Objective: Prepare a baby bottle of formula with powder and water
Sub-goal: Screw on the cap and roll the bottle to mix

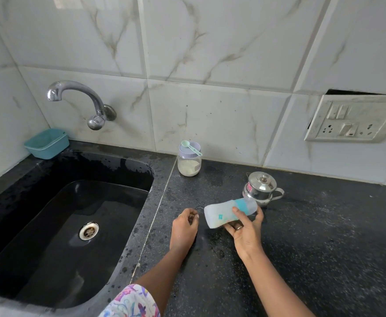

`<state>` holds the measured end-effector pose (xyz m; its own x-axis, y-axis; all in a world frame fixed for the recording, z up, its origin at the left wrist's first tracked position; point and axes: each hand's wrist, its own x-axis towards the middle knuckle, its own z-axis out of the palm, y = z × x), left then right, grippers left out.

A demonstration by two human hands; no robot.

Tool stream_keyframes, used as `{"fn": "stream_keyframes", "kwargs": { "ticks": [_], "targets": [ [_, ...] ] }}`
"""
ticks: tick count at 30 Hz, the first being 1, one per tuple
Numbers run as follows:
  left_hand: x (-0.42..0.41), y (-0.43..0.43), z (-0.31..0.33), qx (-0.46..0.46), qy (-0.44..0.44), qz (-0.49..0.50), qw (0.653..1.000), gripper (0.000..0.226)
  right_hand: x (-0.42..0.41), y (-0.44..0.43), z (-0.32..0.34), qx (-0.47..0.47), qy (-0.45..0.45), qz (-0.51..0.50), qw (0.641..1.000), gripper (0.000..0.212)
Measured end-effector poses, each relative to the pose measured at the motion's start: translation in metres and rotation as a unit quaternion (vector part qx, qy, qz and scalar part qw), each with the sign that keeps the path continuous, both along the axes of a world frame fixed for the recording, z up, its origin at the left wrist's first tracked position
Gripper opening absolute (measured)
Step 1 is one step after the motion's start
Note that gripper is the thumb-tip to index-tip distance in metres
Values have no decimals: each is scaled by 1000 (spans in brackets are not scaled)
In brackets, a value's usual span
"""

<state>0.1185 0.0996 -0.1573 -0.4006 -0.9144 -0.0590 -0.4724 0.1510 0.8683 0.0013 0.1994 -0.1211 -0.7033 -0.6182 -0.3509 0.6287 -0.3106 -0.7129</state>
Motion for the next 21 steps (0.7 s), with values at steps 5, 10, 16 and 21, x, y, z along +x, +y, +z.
{"fn": "stream_keyframes", "kwargs": {
  "ticks": [5, 10, 16, 21],
  "targets": [
    [0, 1, 1, -2, 0, 1, 1000, 15, 0, -1, 6, -6, 31, 36, 999, 74],
    [1, 1, 1, 2, -1, -1, 1000, 14, -5, -4, 18, -44, 71, 42, 996, 82],
    [1, 1, 2, 1, 1, -3, 1000, 14, -13, -6, 39, -77, 136, 62, 986, 83],
    [2, 1, 3, -2, 4, -5, 1000, 13, -15, -5, 61, -116, 171, 84, 975, 78]
  ]
}}
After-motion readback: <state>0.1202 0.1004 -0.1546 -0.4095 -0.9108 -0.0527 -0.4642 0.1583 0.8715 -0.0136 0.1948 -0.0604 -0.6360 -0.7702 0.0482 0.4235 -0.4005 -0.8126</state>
